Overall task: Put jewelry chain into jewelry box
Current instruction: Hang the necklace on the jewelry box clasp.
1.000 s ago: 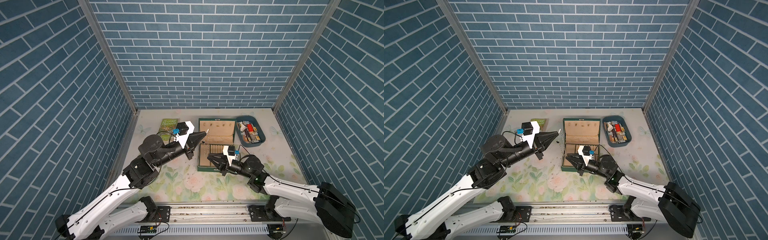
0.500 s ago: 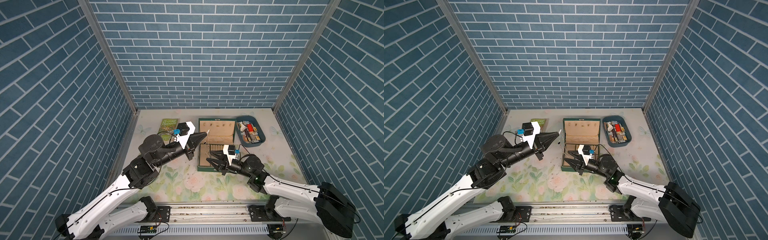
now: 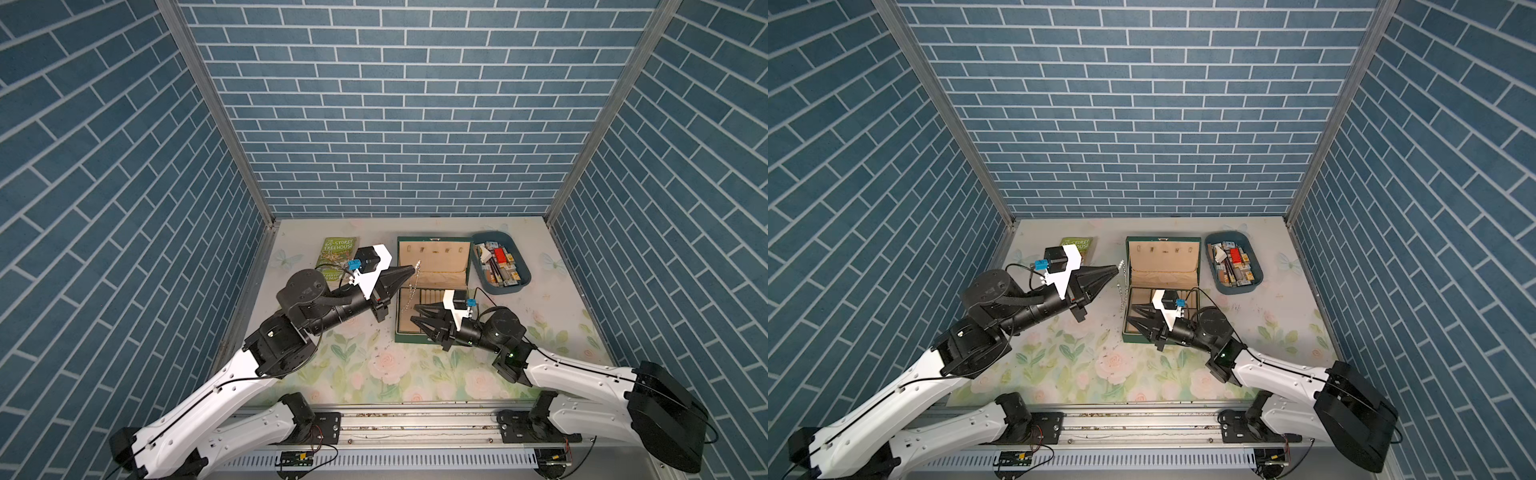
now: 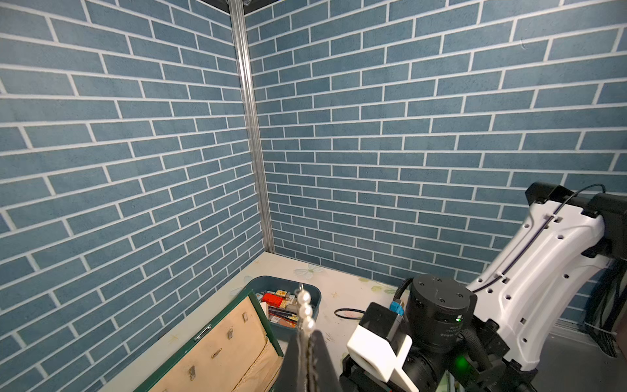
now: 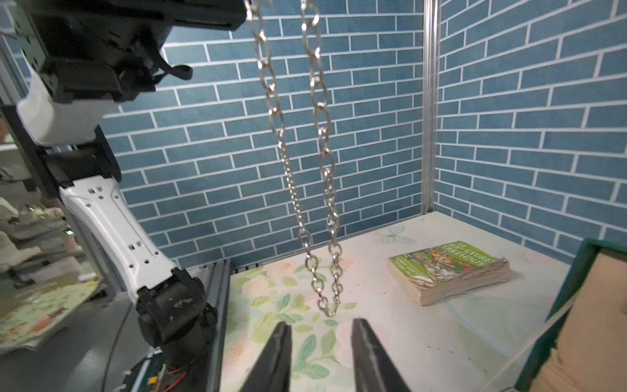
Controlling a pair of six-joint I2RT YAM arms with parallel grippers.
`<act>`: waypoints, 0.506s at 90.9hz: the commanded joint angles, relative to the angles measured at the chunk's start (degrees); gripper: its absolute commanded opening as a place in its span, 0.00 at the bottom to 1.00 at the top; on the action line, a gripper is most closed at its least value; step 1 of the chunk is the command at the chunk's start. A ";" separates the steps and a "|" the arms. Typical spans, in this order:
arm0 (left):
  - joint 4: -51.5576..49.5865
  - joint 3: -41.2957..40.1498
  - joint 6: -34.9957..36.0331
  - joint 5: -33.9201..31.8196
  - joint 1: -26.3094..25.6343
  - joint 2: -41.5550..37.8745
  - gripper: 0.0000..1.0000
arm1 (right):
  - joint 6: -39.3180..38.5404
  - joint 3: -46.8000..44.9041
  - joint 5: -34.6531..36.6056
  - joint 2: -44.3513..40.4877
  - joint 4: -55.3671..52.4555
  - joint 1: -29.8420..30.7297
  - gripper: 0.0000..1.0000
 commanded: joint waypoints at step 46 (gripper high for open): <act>-0.06 1.66 1.17 -0.62 -0.75 -0.47 0.00 | 1.00 2.46 -3.54 1.06 2.00 0.74 0.06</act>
